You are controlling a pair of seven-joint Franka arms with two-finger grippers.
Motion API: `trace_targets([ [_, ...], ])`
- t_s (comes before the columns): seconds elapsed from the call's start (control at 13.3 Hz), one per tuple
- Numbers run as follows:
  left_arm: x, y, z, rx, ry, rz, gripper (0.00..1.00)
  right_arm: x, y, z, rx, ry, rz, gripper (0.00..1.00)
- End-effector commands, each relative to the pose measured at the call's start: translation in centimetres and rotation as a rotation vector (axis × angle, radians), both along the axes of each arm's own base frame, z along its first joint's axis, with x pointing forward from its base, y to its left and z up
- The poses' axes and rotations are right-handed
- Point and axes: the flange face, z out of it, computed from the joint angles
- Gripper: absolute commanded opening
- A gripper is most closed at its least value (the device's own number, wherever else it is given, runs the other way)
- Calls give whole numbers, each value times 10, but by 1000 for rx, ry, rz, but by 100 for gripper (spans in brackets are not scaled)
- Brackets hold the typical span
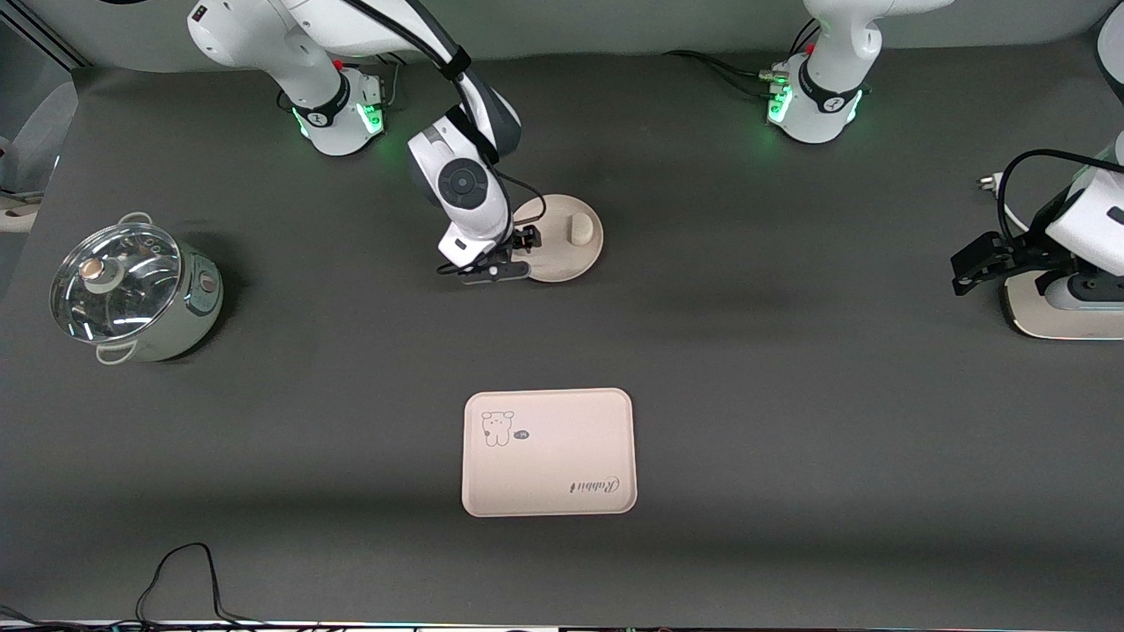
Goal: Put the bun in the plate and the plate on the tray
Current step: 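Grasp the plate rim with the right gripper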
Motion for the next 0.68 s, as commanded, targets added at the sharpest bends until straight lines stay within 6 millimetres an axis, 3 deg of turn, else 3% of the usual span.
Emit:
trace_targets([
  [0.0, 3, -3, 12, -6, -11, -20, 100, -4, -3, 1, 23, -16, -36, 89],
  [0.15, 5, -8, 10, -5, -4, -32, 100, -5, -3, 1, 43, 2, -81, 66],
  [0.23, 4, -9, 10, -6, 4, -35, 100, -13, 6, 2, 59, 15, -96, 61],
  [0.6, 5, -9, 8, -6, 10, -38, 100, -25, 1, -8, 105, -11, -153, 56],
])
